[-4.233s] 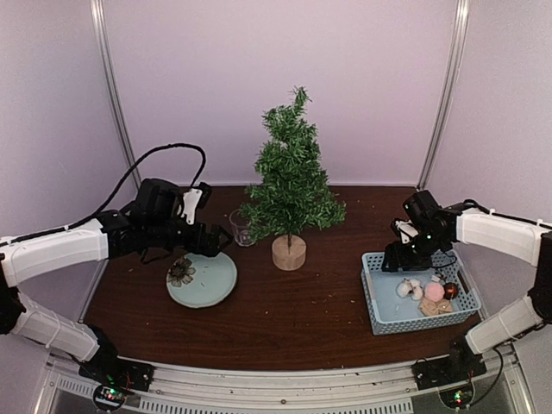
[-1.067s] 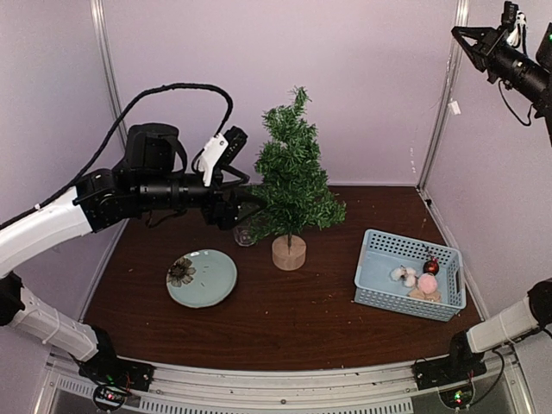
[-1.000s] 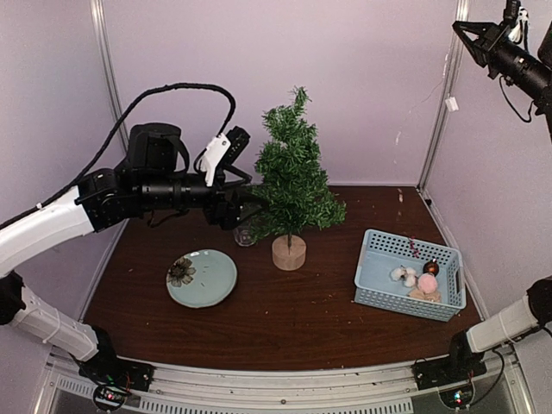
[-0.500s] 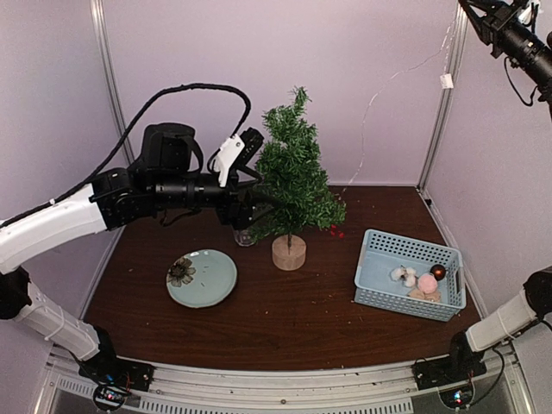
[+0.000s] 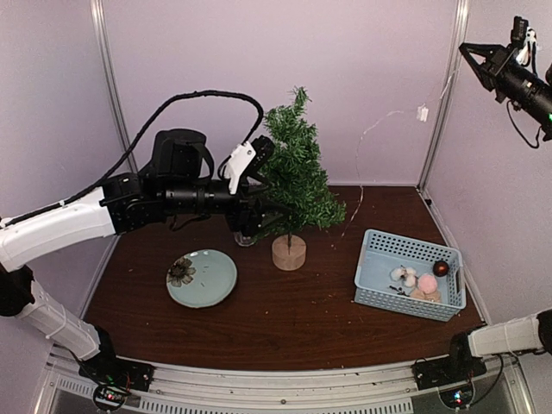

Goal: Decorate the small christmas tree

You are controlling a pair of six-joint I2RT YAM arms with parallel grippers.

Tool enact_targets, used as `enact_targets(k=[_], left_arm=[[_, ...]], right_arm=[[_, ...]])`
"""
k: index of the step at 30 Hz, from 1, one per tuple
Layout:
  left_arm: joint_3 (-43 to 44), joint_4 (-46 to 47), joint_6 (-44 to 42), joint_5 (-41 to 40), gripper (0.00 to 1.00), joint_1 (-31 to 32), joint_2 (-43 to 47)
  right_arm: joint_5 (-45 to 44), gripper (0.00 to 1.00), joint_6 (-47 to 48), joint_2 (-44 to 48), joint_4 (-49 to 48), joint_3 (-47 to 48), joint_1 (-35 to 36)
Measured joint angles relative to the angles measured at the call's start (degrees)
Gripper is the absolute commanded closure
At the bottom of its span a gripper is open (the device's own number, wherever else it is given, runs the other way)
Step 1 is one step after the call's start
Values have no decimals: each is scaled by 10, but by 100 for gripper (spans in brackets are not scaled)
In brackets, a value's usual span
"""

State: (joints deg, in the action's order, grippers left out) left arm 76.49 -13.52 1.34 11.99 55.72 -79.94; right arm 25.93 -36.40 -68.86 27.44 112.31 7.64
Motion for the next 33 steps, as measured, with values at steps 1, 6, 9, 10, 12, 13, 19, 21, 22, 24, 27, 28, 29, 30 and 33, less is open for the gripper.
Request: enact_targets(k=[1,6,9,10,12,13,19,21,22,24,27,28,29,30,33], left_arm=[[-2,0,0,0,22,0,0],[-10,2,-3,0,22,2,0],[-21,2,-15,3,22,4,0],[-26,2,-21,3,22,6,0],[-34,2,-34,4,22,10,0],[-38,2,-42,4,22,13,0],[-41,2,-92,9,22,45,0],[-41,2,-110,9,22,57,-1],[-41,2,-118,9,22,62,-1],[-41,2,-135,9,21,73,-5],[-41,2,-153,9,21,85,-15],[-41,2,-156,9,21,87,-18],[-41,2,-161,9,21,89,-21],[-41,2,-165,9,21,91,-25],[-39,2,-174,9,21,96,-34]], right_arm=[[-7,100,4,24,10,-37,0],[-20,100,16,50,30,-66,0],[-19,100,18,32,29,-39,0],[-18,100,18,25,28,-29,0],[-13,100,18,15,27,-12,0],[-10,100,18,12,27,-6,0],[24,100,14,6,16,20,0],[39,100,8,6,7,30,0],[42,100,6,6,4,34,0],[54,100,2,3,-1,52,0],[66,100,0,0,-4,80,0],[71,100,-1,-1,-5,88,0],[75,100,-1,-1,-6,95,0],[80,100,-3,-1,-8,102,0],[93,100,-9,-1,-13,115,0]])
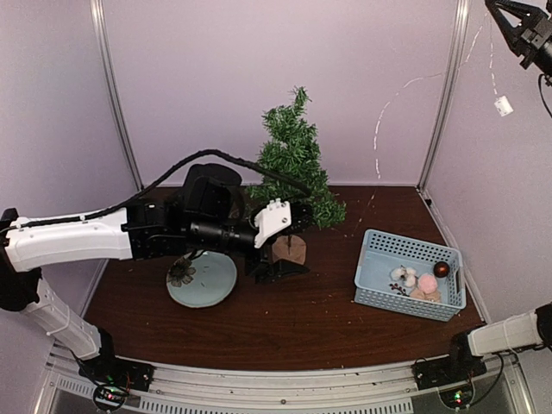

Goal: Decorate the small christmas tree

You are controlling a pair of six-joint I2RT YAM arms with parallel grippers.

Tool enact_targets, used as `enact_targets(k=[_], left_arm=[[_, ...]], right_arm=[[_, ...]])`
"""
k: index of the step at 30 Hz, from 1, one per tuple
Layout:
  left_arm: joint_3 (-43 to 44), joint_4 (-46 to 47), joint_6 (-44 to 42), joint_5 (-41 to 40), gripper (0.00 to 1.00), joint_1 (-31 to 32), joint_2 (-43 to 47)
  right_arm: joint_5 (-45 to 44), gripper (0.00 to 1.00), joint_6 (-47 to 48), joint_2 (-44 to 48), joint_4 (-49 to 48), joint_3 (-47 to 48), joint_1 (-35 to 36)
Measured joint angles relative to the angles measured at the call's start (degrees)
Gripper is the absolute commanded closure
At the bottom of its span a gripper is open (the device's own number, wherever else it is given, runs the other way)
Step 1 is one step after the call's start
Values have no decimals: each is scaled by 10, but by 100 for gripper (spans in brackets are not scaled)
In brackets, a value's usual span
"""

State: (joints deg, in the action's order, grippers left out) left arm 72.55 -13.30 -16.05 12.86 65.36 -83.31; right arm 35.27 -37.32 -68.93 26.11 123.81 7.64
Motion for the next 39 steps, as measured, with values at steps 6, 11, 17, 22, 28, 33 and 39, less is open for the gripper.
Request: enact_targets(k=[6,11,17,22,28,33,39], left_arm=[[2,3,-12,-3,21,9,-14],[2,20,-24,-22,25,13,-20],[5,75,-59,-70,38,14,-57],[43,99,-106,-102,42,14,-131],[109,139,-149,-149,48,15,-223],[148,171,-181,-196,55,15,-271],[154,182,-218,-226,81,15,-298]], right_arm=[[21,100,-7,0,-2,14,0],[30,100,-13,0,-2,21,0],[35,100,-20,6,-3,17,0],[35,100,-26,17,-8,-1,0],[36,100,-32,18,-14,-3,0],[36,100,-32,17,-15,-3,0],[37,100,-32,16,-19,-3,0]])
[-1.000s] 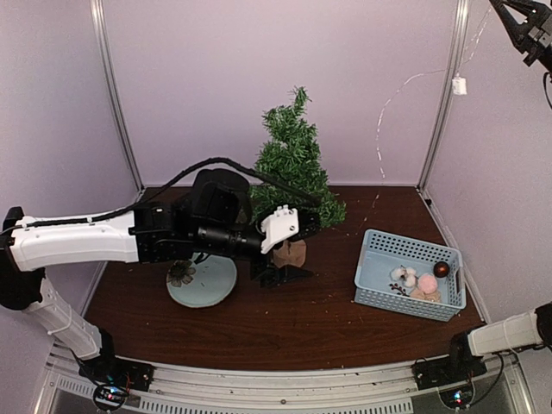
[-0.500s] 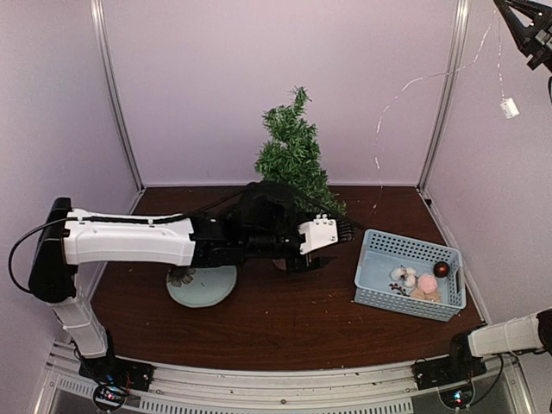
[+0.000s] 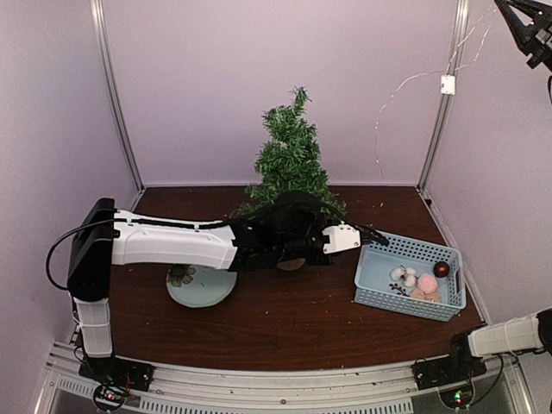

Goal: Decorate the small christmas tree

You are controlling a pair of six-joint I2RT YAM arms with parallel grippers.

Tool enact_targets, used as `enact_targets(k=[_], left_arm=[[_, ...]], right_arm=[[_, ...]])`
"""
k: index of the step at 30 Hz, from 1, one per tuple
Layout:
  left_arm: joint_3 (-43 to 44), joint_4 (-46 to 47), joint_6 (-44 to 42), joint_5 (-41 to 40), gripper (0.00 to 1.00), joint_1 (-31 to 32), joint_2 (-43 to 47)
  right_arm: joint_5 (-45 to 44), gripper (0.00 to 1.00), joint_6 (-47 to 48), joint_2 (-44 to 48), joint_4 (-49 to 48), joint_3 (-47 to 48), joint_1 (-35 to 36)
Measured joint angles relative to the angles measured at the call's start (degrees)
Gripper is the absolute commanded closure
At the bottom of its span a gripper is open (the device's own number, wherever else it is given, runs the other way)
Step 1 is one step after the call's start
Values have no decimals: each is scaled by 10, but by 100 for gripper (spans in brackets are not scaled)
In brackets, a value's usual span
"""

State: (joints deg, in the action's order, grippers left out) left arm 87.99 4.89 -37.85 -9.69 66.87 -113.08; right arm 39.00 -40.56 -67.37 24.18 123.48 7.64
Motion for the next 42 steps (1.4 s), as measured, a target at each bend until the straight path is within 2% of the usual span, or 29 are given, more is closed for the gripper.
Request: enact_targets(k=[2,3,9,14,21,25,28,33,42], left_arm=[[0,0,-6,-3,97,0,-5],[0,-1,-7,-3,100,0,-5],[-4,-3,-5,16,100,6,7],[-32,-31,10,52,100,28,75],[-52,-111,94,135,100,39,218],[-62,-158,172,166,100,29,284],[-68,-182,238,179,100,5,323],[-68,-189,339,186,100,-69,360],[17,-156,466,214,100,-195,322]], right_arm=[[0,100,0,-2,-1,0,0],[0,100,0,-2,0,0,0],[-2,100,8,-5,1,0,0],[-18,100,24,0,4,-18,0],[-54,100,29,7,-17,-85,0],[-67,100,15,2,-57,-130,0],[-73,100,-2,-17,-88,-153,0],[-92,100,-14,-70,-128,-155,24],[-141,100,3,-181,-170,-84,69]])
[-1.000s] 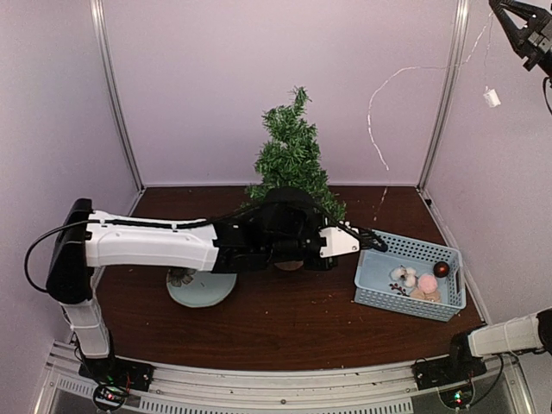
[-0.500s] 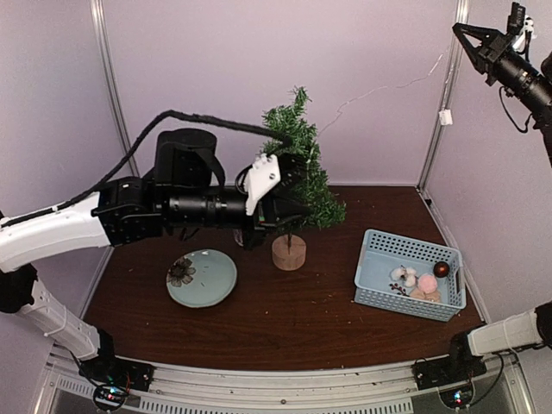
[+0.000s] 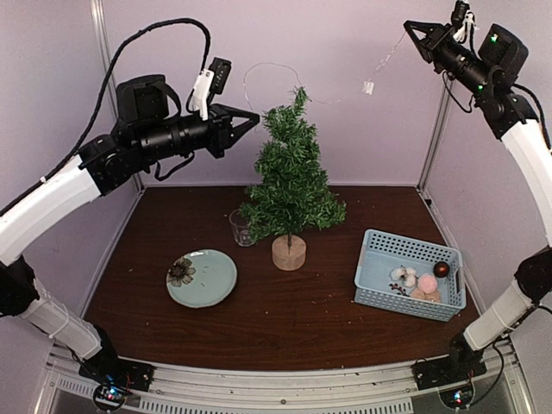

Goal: Decorate the small christmas tree

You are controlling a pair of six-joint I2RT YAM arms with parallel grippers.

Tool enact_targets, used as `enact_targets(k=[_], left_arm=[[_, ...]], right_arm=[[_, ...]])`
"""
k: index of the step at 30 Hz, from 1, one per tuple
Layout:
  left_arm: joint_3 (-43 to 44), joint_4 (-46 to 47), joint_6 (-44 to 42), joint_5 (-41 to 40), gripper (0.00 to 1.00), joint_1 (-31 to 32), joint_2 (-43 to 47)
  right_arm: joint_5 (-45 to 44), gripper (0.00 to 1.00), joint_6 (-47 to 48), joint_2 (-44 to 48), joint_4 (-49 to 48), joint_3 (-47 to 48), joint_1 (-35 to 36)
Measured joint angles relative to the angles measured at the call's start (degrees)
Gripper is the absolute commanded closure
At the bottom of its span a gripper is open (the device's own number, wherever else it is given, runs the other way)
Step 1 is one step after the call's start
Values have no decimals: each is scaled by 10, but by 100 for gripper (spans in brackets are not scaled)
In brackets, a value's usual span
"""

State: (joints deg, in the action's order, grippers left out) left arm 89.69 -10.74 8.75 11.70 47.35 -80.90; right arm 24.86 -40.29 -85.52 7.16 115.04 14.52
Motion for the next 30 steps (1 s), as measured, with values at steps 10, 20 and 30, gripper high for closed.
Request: enact_targets(k=[10,20,30], left_arm=[[58,21,108,26,100,-75,-82],[39,-53,134,72,100,-98,-86],[19,-117,143,173,100,-98,-39]], right_arm=[[-50,100,29,-78,-25,19,3],[-67,100,67,-53,-1,-101,3],[-66,100,106,85,65,-216,5]])
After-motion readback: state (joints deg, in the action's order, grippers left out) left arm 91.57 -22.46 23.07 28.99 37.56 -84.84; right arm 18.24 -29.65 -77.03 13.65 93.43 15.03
